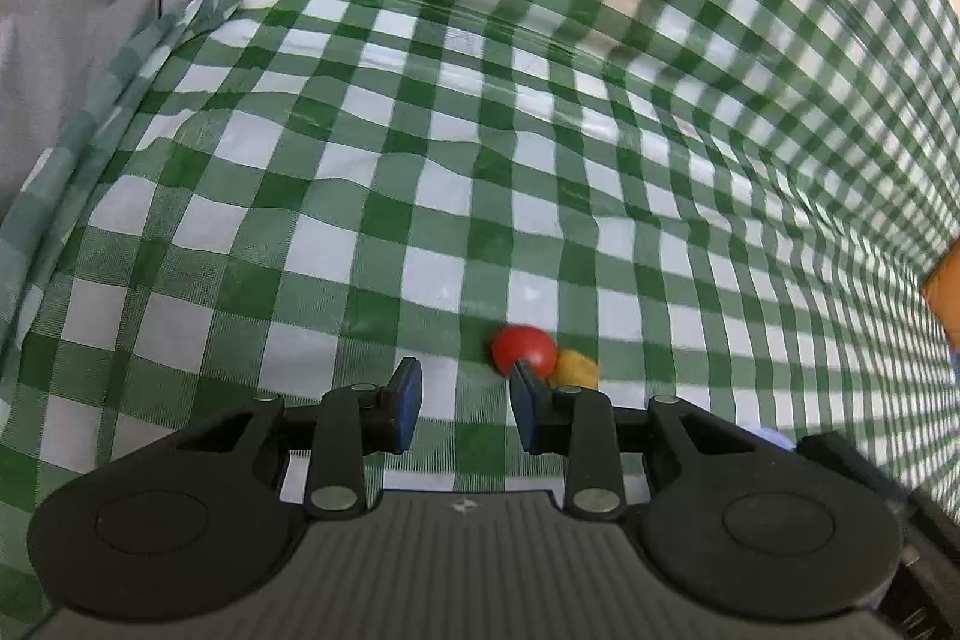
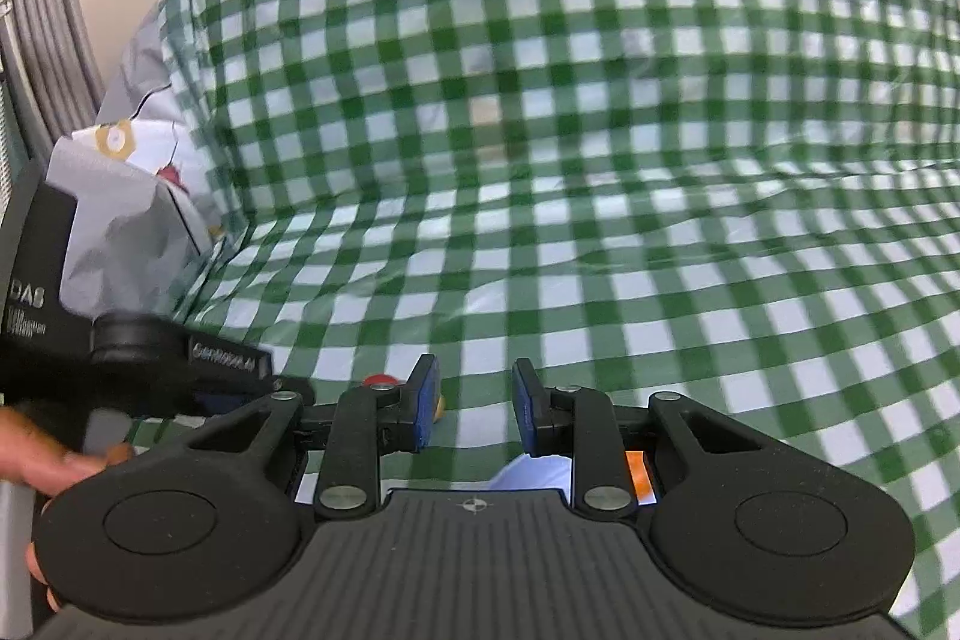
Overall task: Organize fruits
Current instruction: 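Grasp a red tomato with the left tool while the right grasps a yellow fruit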
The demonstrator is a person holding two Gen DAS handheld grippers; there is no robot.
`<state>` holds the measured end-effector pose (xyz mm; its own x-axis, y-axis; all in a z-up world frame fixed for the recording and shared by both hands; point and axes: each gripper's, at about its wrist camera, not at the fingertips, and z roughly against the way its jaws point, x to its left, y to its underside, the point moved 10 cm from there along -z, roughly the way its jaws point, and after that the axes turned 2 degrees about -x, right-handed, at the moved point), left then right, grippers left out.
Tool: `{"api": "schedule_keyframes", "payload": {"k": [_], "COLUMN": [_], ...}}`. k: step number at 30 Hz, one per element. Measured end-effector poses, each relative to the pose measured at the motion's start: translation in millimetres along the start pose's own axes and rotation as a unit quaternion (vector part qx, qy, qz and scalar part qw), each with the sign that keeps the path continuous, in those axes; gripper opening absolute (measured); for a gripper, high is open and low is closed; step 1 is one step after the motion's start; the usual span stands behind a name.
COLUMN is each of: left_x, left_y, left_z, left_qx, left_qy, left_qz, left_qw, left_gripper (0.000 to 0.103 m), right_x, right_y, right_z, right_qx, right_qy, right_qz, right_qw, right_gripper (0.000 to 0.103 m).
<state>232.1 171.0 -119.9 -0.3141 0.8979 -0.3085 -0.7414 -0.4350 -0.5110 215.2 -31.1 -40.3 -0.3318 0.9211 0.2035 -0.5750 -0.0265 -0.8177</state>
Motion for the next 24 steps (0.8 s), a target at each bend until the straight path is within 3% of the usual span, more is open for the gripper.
{"api": "schedule_keyframes", "payload": {"k": [8,11,13,18,20,21,24], "left_x": [5.0,4.4,5.4,4.7,1.0,-1.6,-8.3], "left_y": [-13.0,-14.5,-14.5,-14.6,-14.1,-13.8,-13.4], "left_z": [-8.6,-13.0,-17.0,-24.9,-28.7,-30.7,-36.5], "left_qx": [0.001,0.004,0.008,0.019,0.023,0.026,0.03], "left_qy": [0.009,0.01,0.009,0.02,0.026,0.029,0.036], "left_qz": [0.036,0.04,0.044,0.057,0.056,0.055,0.054], "left_qw": [0.9993,0.9991,0.9989,0.998,0.9978,0.9977,0.9974], "left_gripper": [0.036,0.036,0.036,0.042,0.042,0.042,0.045], "right_x": [21.2,25.5,25.9,21.8,19.2,18.6,17.0], "right_y": [9.9,13.0,18.5,36.7,39.1,38.3,33.6], "right_z": [-59.0,-81.6,-96.8,-124.8,-128.5,-128.9,-122.7], "right_qx": [0.054,0.073,0.089,0.13,0.133,0.132,0.127], "right_qy": [-0.031,-0.022,-0.011,0.006,0.015,0.013,0.022], "right_qz": [-0.032,-0.045,-0.055,-0.078,-0.074,-0.073,-0.067], "right_qw": [0.998,0.996,0.994,0.988,0.988,0.988,0.989], "right_gripper": [0.028,0.03,0.04,0.042,0.036,0.028,0.025]}}
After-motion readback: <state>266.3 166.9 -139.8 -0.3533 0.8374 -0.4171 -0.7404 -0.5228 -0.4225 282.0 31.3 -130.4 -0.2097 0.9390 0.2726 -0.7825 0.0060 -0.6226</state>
